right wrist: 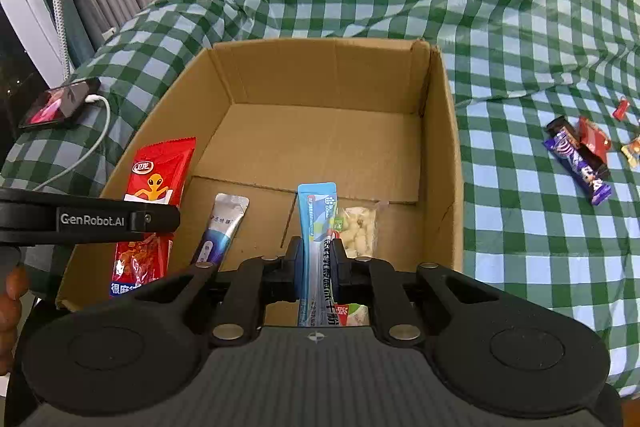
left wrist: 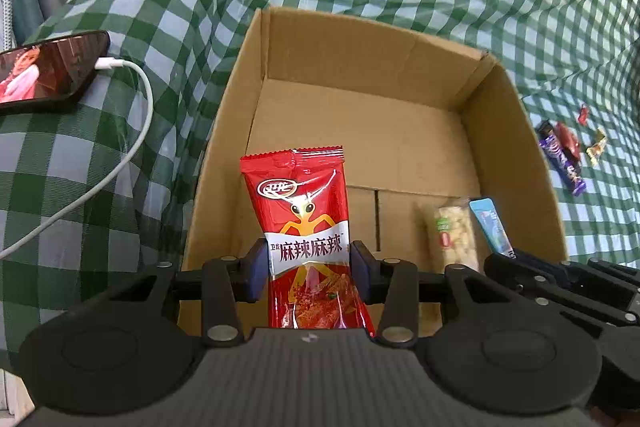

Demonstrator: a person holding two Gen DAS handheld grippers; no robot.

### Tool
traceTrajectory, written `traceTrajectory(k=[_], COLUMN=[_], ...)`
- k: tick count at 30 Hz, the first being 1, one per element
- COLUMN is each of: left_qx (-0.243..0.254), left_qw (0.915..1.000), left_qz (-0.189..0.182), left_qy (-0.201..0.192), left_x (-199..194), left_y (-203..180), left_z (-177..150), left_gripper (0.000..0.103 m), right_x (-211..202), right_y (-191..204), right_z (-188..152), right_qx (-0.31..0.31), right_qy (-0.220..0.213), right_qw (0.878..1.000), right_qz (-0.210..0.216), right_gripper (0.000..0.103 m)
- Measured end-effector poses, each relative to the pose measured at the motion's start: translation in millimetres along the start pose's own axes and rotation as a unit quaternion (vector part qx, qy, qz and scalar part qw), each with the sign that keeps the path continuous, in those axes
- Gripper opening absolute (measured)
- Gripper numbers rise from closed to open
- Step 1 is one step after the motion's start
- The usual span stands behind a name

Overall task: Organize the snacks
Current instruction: 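Carry both snacks over the box and open both tools to release them inside, then lift both tools away from the box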

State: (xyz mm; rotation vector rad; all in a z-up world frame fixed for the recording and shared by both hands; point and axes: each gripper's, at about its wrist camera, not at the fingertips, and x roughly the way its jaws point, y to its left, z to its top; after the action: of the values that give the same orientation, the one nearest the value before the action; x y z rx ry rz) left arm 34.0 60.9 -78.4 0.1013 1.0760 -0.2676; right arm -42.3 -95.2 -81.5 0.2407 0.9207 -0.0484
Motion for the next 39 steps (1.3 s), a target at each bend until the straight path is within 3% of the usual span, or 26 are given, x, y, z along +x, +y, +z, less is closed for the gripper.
traceTrajectory(k=[1, 3, 4, 5, 7, 9, 13, 19, 26, 39], left_qx=[0.000, -0.010, -0.018, -0.026, -0.025, -0.022, -0.023, -0.013, -0.008, 0.005], left_qw=[1.0000, 0.9998, 0.9996, 0.9995, 0.9993, 0.9994, 0.9993, 0.9992, 0.9974, 0.9926], left_qz=[-0.001, -0.014, -0.019, -0.019, -0.005, 0.009, 0.015, 0.027, 0.045, 0.054], left_qy=[0.004, 0.010, 0.005, -0.010, -0.027, -0.026, -0.023, -0.027, -0.056, -0.109], left_x=[1.9, 2.1, -0.7, -6.6, -15.7, -22.2, -41.4, -77.4, -120.3, -176.9], left_y=[0.6, 3.6, 6.1, 7.8, 9.8, 10.9, 12.0, 5.7, 7.6, -9.3], left_z=[1.1, 4.0, 5.0, 3.9, 2.4, -1.0, -22.0, -63.2, -100.7, -141.6], left_gripper=[0.054, 0.097, 0.103, 0.103, 0.103, 0.103, 0.103, 0.103, 0.103, 0.103], right_x=[2.7, 5.6, 5.6, 5.2, 0.8, -7.8, -30.0, -65.4, -114.3, -178.9], right_y=[-0.1, -0.8, -1.9, -2.8, -4.2, -4.6, -2.1, 13.0, 26.7, 36.6], right_z=[1.0, 2.5, 3.3, 5.2, 9.0, 9.5, -4.6, -43.1, -62.6, -94.3], right_qx=[0.001, 0.002, 0.008, 0.015, 0.027, 0.035, 0.038, 0.018, -0.005, -0.024], right_qy=[0.002, 0.005, 0.002, 0.000, -0.006, -0.019, -0.026, -0.008, -0.057, -0.123], right_qw=[1.000, 1.000, 1.000, 1.000, 1.000, 0.999, 0.999, 1.000, 0.998, 0.992], right_qz=[0.001, 0.009, 0.011, 0.013, 0.010, 0.001, -0.011, -0.006, -0.022, -0.017], right_gripper=[0.015, 0.019, 0.022, 0.028, 0.062, 0.074, 0.085, 0.091, 0.095, 0.098])
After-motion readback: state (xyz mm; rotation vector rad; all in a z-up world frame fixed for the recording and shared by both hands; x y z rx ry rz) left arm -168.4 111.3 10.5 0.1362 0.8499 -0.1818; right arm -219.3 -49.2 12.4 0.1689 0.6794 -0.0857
